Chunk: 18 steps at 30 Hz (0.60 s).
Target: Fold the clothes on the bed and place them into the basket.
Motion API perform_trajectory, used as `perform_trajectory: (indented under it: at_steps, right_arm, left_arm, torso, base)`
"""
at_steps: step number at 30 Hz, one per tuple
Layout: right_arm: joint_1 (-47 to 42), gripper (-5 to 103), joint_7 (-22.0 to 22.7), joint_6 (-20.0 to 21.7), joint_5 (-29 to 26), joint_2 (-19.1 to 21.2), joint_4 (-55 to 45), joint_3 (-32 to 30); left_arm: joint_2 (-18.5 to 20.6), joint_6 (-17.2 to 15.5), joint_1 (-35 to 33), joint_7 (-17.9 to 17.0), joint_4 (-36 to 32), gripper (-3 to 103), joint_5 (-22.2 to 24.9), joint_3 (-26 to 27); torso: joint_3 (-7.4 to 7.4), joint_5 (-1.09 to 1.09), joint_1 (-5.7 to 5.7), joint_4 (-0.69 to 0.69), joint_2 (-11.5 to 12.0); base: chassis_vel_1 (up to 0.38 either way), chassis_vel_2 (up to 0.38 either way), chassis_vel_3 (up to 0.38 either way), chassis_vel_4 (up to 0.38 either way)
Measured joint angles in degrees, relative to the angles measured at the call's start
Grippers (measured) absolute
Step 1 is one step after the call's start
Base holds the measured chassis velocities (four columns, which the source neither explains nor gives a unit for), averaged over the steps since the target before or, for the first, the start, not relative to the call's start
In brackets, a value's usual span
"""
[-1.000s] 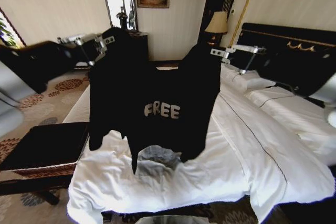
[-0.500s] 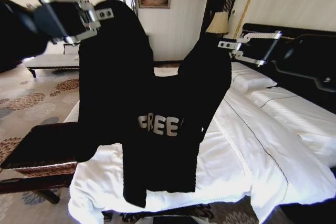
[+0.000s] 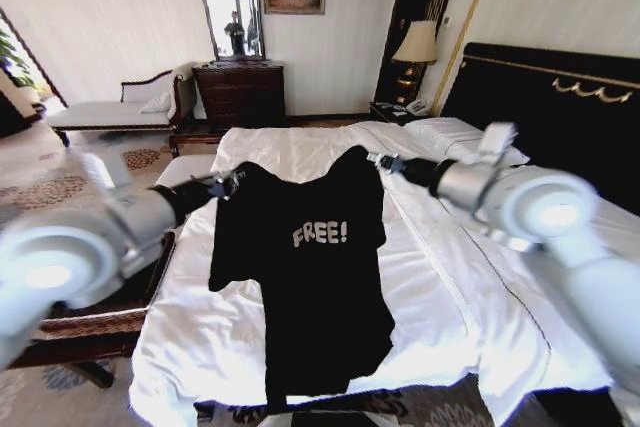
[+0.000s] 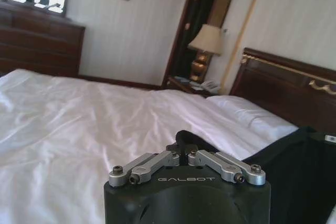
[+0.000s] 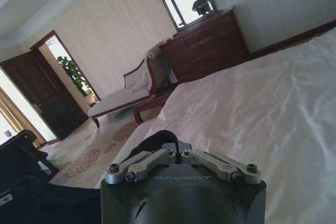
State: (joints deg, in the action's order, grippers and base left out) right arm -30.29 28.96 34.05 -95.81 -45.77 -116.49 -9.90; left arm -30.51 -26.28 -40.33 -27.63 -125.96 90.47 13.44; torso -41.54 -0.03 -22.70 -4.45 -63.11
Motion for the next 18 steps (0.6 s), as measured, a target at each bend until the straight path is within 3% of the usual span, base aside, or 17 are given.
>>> perform_trajectory:
  at_steps: [4, 6, 10, 18]
  right_arm:
    - [3.3, 0, -2.4, -2.0, 9.6, -5.7, 11.7, 5.1]
    - [3.6, 0, -2.7, -2.2, 10.4, -6.1, 12.7, 5.5]
    - [6.6, 0, -6.3, -4.8, 17.7, -10.4, 24.2, 9.1]
    - [12.9, 0, -10.7, -10.4, 28.7, -19.7, 42.5, 13.3]
  left_arm:
    - [-6.3, -0.8, 8.1, 1.3, 11.7, 2, -5.1, -9.5]
    - [-6.9, -0.8, 9.1, 1.4, 12.6, 2, -5.6, -10.4]
    - [-14.7, 1.1, 18.1, 2.7, 24.6, 2, -12.3, -20.1]
    - [-23.9, 2.1, 23.5, 5.2, 40.4, 2, -19.4, -25.5]
  torso:
    - [-0.02, 0.02, -0.03, -0.01, 0.0]
    - [-0.02, 0.03, -0.03, 0.00, 0.0]
    - [0.01, 0.04, 0.00, -0.04, 0.0]
    - [0.00, 0.03, -0.02, 0.00, 0.0]
  base:
    - [0.000, 0.000, 0.000, 0.000]
    - [0.000, 0.000, 0.000, 0.000]
    - [0.000, 0.000, 0.000, 0.000]
    - [0.000, 0.000, 0.000, 0.000]
